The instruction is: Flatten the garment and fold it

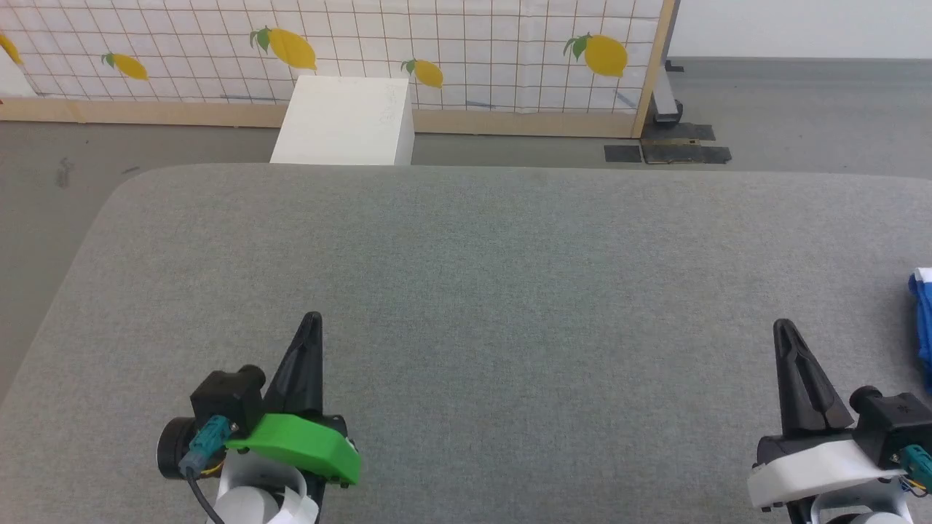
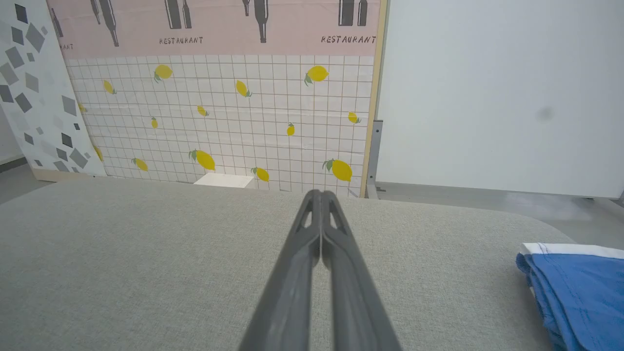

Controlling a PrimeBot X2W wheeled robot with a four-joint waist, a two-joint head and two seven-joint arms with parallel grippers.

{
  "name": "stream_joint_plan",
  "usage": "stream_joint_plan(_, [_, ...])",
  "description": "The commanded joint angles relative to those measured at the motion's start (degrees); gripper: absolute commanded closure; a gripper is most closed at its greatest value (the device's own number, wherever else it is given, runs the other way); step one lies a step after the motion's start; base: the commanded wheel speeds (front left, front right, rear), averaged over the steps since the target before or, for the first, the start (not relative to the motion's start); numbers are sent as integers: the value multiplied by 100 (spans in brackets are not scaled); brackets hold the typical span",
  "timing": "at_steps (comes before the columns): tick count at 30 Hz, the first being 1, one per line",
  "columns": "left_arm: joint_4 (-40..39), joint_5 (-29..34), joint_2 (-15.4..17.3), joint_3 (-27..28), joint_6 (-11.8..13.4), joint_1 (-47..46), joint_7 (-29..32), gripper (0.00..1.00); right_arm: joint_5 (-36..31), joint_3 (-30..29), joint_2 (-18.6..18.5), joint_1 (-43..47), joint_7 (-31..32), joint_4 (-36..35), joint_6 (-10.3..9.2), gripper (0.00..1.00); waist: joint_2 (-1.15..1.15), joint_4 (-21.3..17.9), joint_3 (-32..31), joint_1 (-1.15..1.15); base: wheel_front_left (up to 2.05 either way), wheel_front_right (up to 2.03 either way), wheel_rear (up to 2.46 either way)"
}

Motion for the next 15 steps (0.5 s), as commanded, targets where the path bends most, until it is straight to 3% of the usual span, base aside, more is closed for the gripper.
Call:
stream_joint_plan(1, [-39, 69, -10, 23, 37, 89, 31, 100, -44, 28, 5, -90, 41, 18, -3, 100, 0, -3, -1, 0, 0, 0, 0])
stream_joint_plan(15, [-139, 277, -14, 108, 113, 139, 208, 100, -81, 123, 7, -136, 218, 30, -4, 100, 0, -45, -13, 0, 0, 0, 0])
